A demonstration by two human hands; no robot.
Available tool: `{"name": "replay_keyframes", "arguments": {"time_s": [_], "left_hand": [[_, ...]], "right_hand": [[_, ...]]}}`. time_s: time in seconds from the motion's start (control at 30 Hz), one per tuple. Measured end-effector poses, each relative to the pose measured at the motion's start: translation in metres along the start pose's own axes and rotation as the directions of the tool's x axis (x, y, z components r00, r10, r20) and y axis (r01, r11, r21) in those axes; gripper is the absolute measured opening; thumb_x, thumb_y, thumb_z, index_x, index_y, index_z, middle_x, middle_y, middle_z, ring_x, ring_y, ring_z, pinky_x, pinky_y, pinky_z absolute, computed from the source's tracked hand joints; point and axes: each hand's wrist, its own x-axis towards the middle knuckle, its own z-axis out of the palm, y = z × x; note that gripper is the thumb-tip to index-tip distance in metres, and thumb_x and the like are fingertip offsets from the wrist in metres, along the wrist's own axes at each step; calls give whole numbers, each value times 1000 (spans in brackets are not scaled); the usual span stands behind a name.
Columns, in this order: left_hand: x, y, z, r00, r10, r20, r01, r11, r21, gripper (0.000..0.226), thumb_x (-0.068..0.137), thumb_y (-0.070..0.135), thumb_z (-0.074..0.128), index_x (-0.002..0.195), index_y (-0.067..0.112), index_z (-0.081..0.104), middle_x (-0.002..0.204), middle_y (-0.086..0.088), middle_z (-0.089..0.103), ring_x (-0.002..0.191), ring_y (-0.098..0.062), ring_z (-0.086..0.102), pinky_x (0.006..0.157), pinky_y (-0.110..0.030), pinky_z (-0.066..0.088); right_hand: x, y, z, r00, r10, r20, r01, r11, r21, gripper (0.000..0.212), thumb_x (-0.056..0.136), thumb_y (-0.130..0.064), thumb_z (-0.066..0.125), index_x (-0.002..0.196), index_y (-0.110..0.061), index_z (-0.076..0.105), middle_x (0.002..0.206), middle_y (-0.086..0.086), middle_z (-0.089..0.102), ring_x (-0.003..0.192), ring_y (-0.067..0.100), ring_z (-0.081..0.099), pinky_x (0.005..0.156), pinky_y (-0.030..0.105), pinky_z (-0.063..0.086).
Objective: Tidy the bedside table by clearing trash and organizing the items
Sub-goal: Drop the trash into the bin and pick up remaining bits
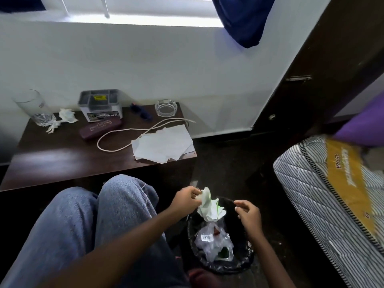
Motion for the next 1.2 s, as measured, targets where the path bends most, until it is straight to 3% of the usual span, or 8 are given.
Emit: {"name": "replay_keyframes", "arguments": {"time_s": [0.13,0.23,0.3,0.5,0.77,0.93,1.03,1.2], "left_hand": [[-2,2,23,942,-133,309,137,991,7,47,86,22,61,131,18,47,109,-4,58,84,-14,55,57,-21,48],[-3,-1,19,909,-158,385,123,986,115,49,88,24,57,135,18,43,108,-3,54,75,-9,51,54,-20,42],[-1,-1,7,915,-139,379,109,989,101,45,88,22,54,132,16,46,105,-3,55,70,-7,52,54,-19,41],[5,11,-63,978,-63,199,85,991,-107,29,92,15,51,121,16,55,112,-6,63,86,-16,60,65,-21,44],[-1,4,-177,999,-7,-42,-9,932,-364,22,90,16,56,111,17,61,101,-1,69,91,-16,66,73,-23,49],[-7,-20,-243,975,-24,-221,-89,868,-489,17,88,4,53,100,12,63,98,-10,68,76,-16,61,60,-16,49],[-11,-46,-280,957,-66,-281,-91,854,-512,18,90,7,50,93,20,62,95,-1,70,73,-12,63,61,-19,45],[-11,-97,-333,894,-186,-407,-68,842,-534,19,92,6,46,97,19,59,87,7,67,67,-4,60,53,-15,40]], "right_hand": [[3,0,-2,1000,18,0,-18,1000,-25,19,79,6,59,84,-9,68,88,11,70,85,25,64,82,40,52],[0,1,-2,998,49,26,-47,998,-46,20,80,6,58,81,-12,68,87,9,69,84,23,64,79,40,52],[-2,-3,1,995,80,59,-78,997,-25,22,82,5,57,77,-14,67,83,10,68,78,21,63,69,37,51],[0,-40,30,977,91,191,-95,995,11,24,87,6,50,79,-13,64,78,7,67,65,13,61,52,16,45],[8,-149,104,920,-51,390,18,996,89,22,85,11,49,79,-5,63,72,11,65,49,7,57,45,15,40],[9,-231,169,805,-183,564,204,979,26,17,85,9,52,88,-2,64,74,8,66,56,10,61,52,15,46],[10,-271,216,724,-239,648,320,947,-9,21,85,9,51,82,-8,64,72,5,66,55,9,61,54,17,45],[2,-318,303,590,-339,733,511,860,-13,28,82,9,56,73,-17,64,69,4,66,50,4,58,52,18,45]]}}
